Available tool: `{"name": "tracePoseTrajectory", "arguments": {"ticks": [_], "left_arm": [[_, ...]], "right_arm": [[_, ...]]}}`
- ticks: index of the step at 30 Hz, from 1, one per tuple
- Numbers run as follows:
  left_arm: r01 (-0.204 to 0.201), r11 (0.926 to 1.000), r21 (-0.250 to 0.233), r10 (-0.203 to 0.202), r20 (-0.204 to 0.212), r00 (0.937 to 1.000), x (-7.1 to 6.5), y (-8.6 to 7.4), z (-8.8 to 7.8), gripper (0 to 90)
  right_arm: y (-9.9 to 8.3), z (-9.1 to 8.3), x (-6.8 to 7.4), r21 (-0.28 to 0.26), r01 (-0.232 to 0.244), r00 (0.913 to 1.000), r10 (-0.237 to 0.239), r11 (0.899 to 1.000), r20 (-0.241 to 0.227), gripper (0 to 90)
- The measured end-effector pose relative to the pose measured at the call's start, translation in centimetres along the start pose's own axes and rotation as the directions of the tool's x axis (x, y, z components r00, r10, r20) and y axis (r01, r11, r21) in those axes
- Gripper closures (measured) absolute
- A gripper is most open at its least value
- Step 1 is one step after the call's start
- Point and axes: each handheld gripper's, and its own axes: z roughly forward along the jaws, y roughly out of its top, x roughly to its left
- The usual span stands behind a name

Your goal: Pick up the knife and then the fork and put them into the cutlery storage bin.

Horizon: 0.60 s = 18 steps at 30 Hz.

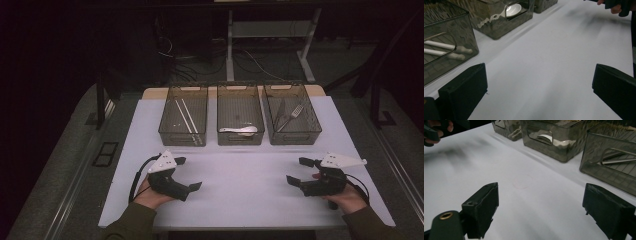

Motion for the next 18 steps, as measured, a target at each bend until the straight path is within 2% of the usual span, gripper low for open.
{"name": "tracePoseTrajectory", "arguments": {"ticks": [11, 18], "left_arm": [[-0.001, 1.0, 0.0, 0.001, 0.0, 1.0, -0.02, -0.05, 0.0, 0.0], [-0.002, 1.0, 0.003, 0.002, 0.0, 1.0, 0.03, -0.05, 0.02, 0.0]], "right_arm": [[-0.56, 0.2, 0.33, 0.04, 0.016, 0.9999, -0.016, 0.999, 0.006, 11.9], [-0.52, 0.17, 0.39, 0.038, 0.014, 0.9999, -0.015, 0.999, 0.002, 11.9]]}}
